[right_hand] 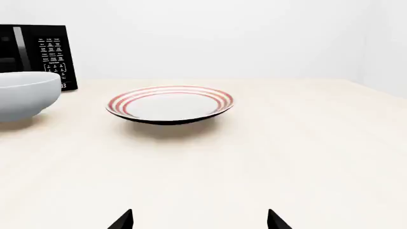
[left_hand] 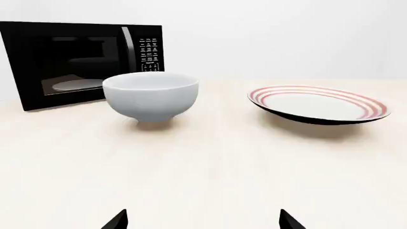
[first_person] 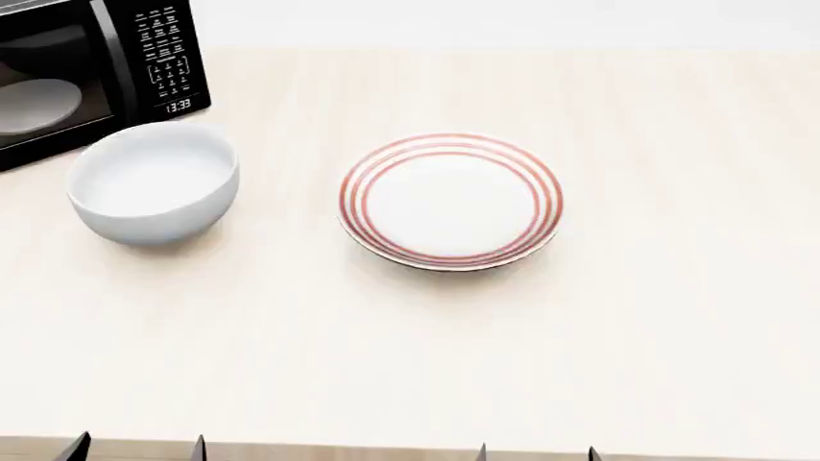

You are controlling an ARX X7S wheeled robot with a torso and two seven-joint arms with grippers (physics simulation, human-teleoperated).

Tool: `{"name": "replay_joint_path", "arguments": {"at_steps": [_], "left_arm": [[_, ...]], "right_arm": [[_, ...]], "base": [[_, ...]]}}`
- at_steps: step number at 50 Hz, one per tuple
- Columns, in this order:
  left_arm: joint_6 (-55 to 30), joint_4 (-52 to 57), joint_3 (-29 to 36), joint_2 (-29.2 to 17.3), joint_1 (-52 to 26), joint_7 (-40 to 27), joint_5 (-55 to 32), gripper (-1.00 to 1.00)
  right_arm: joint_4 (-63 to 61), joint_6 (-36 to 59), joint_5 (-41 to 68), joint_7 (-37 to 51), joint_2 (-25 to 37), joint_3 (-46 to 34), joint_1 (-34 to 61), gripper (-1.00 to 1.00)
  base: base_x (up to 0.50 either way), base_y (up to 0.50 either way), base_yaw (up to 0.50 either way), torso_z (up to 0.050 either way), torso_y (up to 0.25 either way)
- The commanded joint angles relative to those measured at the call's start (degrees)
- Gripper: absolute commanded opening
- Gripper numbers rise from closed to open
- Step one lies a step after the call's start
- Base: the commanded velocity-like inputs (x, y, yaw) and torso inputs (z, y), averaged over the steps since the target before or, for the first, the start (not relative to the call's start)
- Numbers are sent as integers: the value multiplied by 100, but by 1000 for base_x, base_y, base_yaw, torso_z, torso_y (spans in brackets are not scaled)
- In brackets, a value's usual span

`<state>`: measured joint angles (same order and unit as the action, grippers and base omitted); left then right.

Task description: Put the white bowl to the right of the plate.

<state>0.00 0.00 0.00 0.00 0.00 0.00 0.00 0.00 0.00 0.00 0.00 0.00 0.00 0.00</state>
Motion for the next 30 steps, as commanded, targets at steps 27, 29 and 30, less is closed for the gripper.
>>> {"name": "replay_joint_path", "arguments": {"at_steps": [27, 29, 30], "left_arm": [[-3588, 2480, 167, -721, -1123, -44, -1048, 100], [-3634, 2560, 149, -735, -1127, -74, -1066, 100], [-3634, 2592, 159, -745, -1123, -93, -1054, 100]], "right_arm": [[-2944, 4027, 990, 300, 672, 140, 1301, 100], [-3131, 4370, 1203, 248, 715, 273, 1462, 100], [-3167, 4402, 1230, 253, 722, 298, 1503, 100]], "base": [[0, 0, 0, 0, 0], [105, 66, 0, 0, 0], [254, 148, 0, 0, 0]]}}
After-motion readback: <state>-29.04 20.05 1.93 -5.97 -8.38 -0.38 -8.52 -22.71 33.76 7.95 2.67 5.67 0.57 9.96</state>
